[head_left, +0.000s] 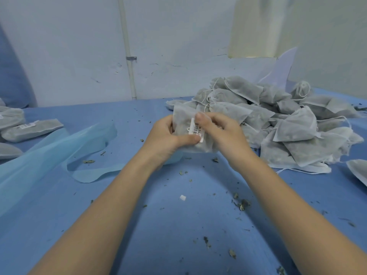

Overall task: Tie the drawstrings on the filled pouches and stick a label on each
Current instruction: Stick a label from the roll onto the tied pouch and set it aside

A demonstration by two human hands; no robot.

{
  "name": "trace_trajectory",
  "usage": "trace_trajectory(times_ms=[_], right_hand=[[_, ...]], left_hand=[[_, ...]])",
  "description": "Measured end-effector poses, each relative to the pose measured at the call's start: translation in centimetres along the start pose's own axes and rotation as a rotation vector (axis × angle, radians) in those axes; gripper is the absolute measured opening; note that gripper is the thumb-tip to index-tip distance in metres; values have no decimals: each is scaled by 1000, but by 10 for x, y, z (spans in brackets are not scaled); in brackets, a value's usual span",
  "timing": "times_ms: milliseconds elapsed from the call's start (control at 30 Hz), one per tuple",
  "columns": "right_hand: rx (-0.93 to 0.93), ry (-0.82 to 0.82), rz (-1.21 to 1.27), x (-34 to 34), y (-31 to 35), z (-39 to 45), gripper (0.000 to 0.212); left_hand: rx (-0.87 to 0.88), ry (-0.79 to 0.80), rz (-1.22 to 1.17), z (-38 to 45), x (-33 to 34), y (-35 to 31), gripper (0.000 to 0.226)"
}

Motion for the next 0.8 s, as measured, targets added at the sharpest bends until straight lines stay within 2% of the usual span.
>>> trace_trajectory(times_ms=[200,267,367,467,533,600,700,800], right_hand=[[-122,-250,-63,-19,6,4,21],[-116,-223,-109,-16,5,4,21],[-40,-29,-57,1,-3,1,11],[35,65,-11,9,-16,-4,57],[56,5,30,7,-19,-5,68],[93,-69,121,7,-23,-5,65],[140,-82,314,17,-26,-3,50],[86,-174,439,26,-10,7,39]], left_hand=[[14,5,-13,0,4,1,47],[-23,-32,-35,1,2,6,42],[-108,-193,-84,2,-10,14,25],[-134,-396,-99,4,-29,20,26],[-135,-456,-105,2,-36,21,23],[-141,-496,-111,2,-40,21,22],[-191,-538,-191,0,-45,23,21],[-247,-556,-393,-5,-47,26,41]])
Point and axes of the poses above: each hand's wrist, its own z-axis towards the middle knuckle, its own x-axis out of the palm, y = z × x, the point moved 10 cm from there along z, towards the middle knuckle, and after that the axes turned 8 degrees about -y, right-handed, at the moved point
